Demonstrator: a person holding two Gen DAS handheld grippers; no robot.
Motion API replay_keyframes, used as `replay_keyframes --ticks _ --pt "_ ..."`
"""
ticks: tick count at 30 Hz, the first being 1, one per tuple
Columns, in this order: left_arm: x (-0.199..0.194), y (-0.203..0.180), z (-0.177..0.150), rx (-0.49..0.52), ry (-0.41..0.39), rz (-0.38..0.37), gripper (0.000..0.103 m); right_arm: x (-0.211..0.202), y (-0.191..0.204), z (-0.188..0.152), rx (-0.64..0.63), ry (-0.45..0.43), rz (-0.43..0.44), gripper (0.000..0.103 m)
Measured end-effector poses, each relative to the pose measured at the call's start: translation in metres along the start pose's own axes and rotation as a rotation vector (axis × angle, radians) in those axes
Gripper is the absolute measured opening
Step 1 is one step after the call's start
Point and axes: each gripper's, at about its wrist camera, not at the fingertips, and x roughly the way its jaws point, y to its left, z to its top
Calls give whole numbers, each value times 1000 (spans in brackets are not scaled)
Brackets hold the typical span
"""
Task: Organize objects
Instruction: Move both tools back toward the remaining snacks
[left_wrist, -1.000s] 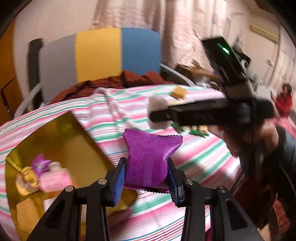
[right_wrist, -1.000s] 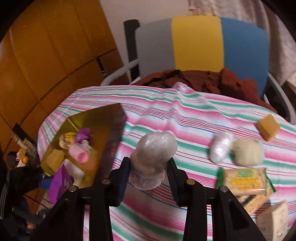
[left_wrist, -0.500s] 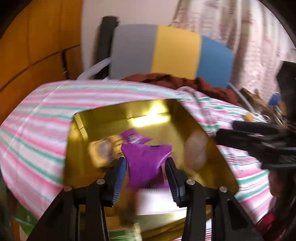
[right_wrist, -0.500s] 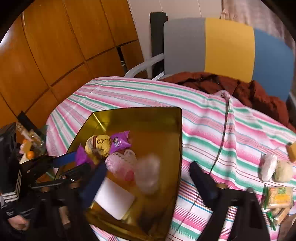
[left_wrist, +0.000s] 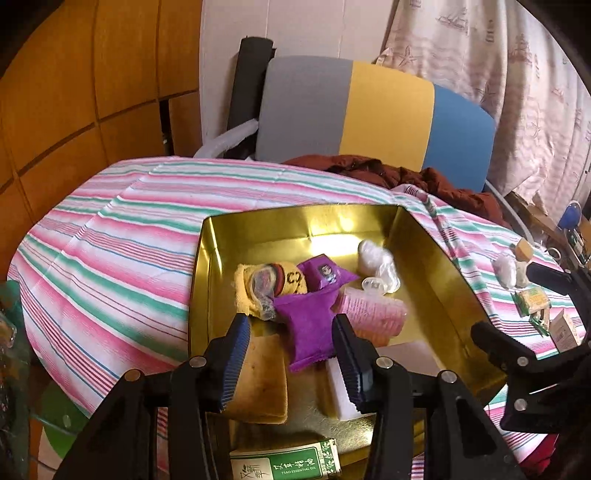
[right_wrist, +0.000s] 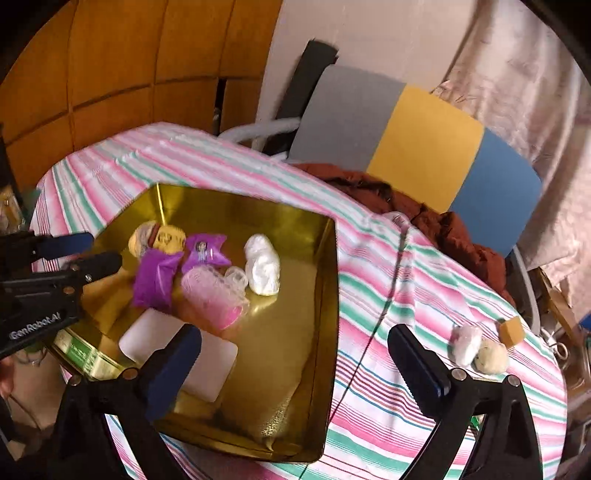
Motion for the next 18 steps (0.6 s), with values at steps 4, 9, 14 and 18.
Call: replay_keyframes --ticks 4,9,14,18 --pt "-9 -2 4 11 -24 -8 46 1 -14 -7 186 105 241 103" --pt "-22 -6 7 37 -60 -10 47 1 -23 -26 259 122 259 103" --pt "-30 -10 7 56 -79 -16 47 -1 -34 -43 308 157 221 103" --pt "-34 -14 7 68 -87 -27 47 -18 -42 -52 283 63 59 103"
